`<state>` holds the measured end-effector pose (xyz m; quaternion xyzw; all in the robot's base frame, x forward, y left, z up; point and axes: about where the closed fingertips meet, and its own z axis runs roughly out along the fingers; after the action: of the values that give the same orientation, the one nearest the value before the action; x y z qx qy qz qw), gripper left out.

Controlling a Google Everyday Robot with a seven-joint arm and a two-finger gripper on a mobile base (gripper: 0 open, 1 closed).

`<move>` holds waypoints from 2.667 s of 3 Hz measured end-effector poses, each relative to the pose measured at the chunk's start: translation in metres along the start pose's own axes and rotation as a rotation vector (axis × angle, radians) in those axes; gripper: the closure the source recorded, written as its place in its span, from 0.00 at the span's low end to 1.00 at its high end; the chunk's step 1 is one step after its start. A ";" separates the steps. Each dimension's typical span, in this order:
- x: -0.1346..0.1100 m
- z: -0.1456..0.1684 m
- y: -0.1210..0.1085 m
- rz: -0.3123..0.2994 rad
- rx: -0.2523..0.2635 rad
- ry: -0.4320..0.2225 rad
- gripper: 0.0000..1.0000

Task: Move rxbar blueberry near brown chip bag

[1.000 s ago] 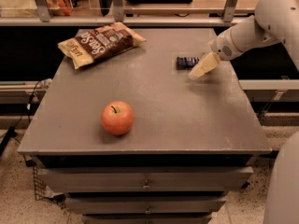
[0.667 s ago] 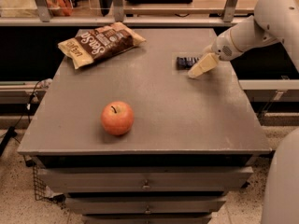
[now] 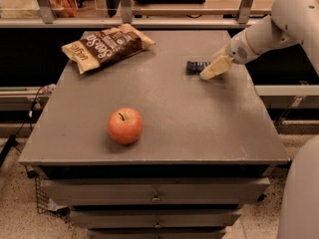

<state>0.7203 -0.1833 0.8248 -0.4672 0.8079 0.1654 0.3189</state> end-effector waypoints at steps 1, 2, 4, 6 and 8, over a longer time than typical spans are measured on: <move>-0.002 -0.003 0.000 0.001 0.000 0.000 0.99; -0.002 -0.003 0.000 0.001 0.000 0.000 1.00; -0.059 -0.060 0.010 -0.069 0.084 -0.117 1.00; -0.099 -0.112 0.018 -0.117 0.163 -0.215 1.00; -0.134 -0.046 0.053 -0.150 0.080 -0.250 1.00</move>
Offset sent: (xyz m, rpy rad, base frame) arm -0.0144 0.0271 0.0824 0.0511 -0.1412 0.0701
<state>0.7067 -0.0957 0.9467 -0.4887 0.7308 0.1657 0.4467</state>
